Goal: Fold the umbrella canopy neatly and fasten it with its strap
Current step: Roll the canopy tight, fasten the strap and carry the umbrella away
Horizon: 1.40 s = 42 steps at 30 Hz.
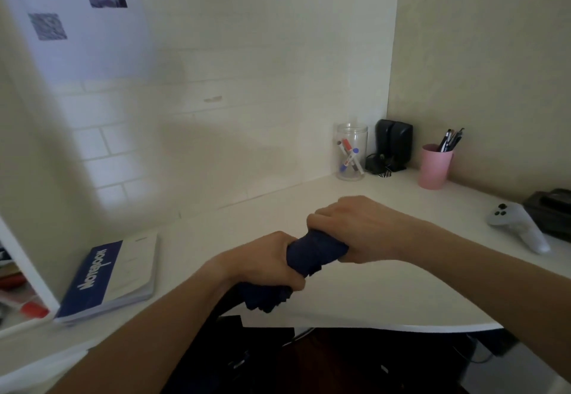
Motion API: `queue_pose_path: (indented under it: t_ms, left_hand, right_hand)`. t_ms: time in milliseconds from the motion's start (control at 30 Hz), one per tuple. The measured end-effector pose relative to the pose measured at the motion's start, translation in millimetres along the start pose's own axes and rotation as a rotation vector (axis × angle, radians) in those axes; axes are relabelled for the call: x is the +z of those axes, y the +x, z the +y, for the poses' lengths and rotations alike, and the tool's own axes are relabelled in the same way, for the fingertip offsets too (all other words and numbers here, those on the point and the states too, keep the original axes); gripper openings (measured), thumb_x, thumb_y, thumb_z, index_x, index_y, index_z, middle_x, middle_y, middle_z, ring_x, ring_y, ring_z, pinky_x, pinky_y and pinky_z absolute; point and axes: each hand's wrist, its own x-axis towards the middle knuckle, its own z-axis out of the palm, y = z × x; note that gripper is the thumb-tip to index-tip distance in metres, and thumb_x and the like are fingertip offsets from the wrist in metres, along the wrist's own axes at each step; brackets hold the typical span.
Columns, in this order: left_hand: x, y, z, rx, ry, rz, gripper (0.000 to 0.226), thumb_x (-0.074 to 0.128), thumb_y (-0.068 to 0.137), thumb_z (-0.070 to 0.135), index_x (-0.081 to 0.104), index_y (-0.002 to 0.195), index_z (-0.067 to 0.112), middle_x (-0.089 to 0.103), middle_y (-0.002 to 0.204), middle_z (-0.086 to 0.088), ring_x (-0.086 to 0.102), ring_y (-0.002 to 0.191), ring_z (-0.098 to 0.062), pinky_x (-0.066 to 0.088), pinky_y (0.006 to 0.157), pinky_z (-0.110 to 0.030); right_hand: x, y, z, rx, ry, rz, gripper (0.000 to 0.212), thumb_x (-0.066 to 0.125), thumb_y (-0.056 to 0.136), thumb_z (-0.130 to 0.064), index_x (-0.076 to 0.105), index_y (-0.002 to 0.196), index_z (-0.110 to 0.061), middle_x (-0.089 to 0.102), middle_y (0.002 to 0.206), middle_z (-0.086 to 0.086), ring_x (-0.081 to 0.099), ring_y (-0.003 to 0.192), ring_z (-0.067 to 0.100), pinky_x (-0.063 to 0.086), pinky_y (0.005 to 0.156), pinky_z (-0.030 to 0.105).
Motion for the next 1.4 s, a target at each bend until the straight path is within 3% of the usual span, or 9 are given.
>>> queue_pose_path:
  t_ms: [133,233,333,600,700,900,1033,1167,1400]
  left_hand:
    - [10,-5,12,-0.062,-0.451,0.239,0.016,0.074,0.074,0.001,0.064,0.066,0.010,0.068,0.055,-0.004,0.066,0.049,-0.020,0.056,0.054,-0.030]
    - [18,2,16,-0.125,-1.164,0.397,0.012,0.075,0.076,0.002,0.063,0.075,-0.001,0.064,0.062,-0.015,0.063,0.051,-0.029,0.058,0.057,-0.039]
    - [8,20,28,-0.057,-1.543,0.485,0.024,0.082,0.070,0.013,0.068,0.083,-0.001,0.067,0.075,-0.017,0.066,0.064,-0.032,0.060,0.065,-0.041]
    - [-29,5,52,0.226,-1.547,0.564,0.036,0.088,0.072,0.032,0.073,0.096,0.010,0.077,0.091,-0.009,0.072,0.093,-0.029,0.056,0.086,-0.041]
    - [-49,-12,59,0.373,-1.676,0.495,0.017,0.076,0.085,0.023,0.063,0.088,0.011,0.065,0.083,-0.007,0.064,0.074,-0.024,0.054,0.076,-0.037]
    - [-55,-22,57,0.607,-1.610,0.471,0.018,0.064,0.089,0.023,0.056,0.075,0.015,0.051,0.061,0.004,0.053,0.050,-0.013,0.054,0.064,-0.028]
    - [-62,-17,63,0.372,-1.672,0.681,0.033,0.066,0.095,0.032,0.051,0.070,0.018,0.045,0.056,0.004,0.045,0.045,-0.012,0.048,0.057,-0.026]
    - [-64,-10,72,0.248,-1.553,0.975,0.033,0.075,0.091,0.022,0.051,0.070,0.014,0.048,0.053,-0.002,0.046,0.044,-0.018,0.047,0.050,-0.028]
    - [-50,-6,104,0.181,-1.542,1.013,0.036,0.073,0.092,0.024,0.052,0.066,0.014,0.048,0.049,-0.001,0.045,0.040,-0.016,0.045,0.049,-0.028]
  right_hand:
    - [3,-5,18,0.215,0.085,0.281,0.064,0.078,0.077,-0.031,0.050,0.134,-0.025,0.062,0.123,-0.003,0.059,0.111,0.019,0.050,0.093,0.036]
    - [7,-15,-3,0.690,0.843,0.443,0.090,0.083,0.079,-0.032,0.029,0.150,-0.032,0.049,0.145,-0.003,0.053,0.125,0.015,0.046,0.108,0.039]
    - [16,-15,-46,0.696,1.379,0.252,0.087,0.089,0.068,-0.029,0.038,0.138,-0.041,0.059,0.136,-0.008,0.064,0.114,0.008,0.051,0.104,0.036]
    - [11,14,-60,0.834,1.121,0.121,0.043,0.074,0.089,-0.014,0.057,0.126,-0.026,0.071,0.117,-0.001,0.067,0.107,0.011,0.045,0.078,0.017]
    - [0,-3,-59,0.673,1.493,0.151,0.023,0.084,0.080,-0.029,0.068,0.086,-0.014,0.068,0.065,0.002,0.060,0.049,0.012,0.045,0.048,0.022]
    - [-2,-20,-55,0.455,2.159,-0.365,0.040,0.080,0.077,-0.046,0.066,0.080,-0.009,0.047,0.059,0.006,0.035,0.036,0.011,0.022,0.039,0.022]
    - [-10,-19,-46,0.558,1.868,-0.022,0.075,0.086,0.065,-0.059,0.069,0.115,-0.006,0.072,0.086,0.015,0.062,0.055,0.020,0.053,0.059,0.033]
    - [-42,-18,-63,0.728,0.796,0.344,0.125,0.078,0.048,-0.081,0.019,0.152,-0.046,0.049,0.136,-0.024,0.057,0.117,0.000,0.050,0.101,0.032]
    - [-22,21,-77,0.919,0.532,0.358,0.034,0.062,0.090,-0.041,0.044,0.116,-0.026,0.050,0.081,-0.014,0.060,0.076,0.013,0.053,0.074,0.029]
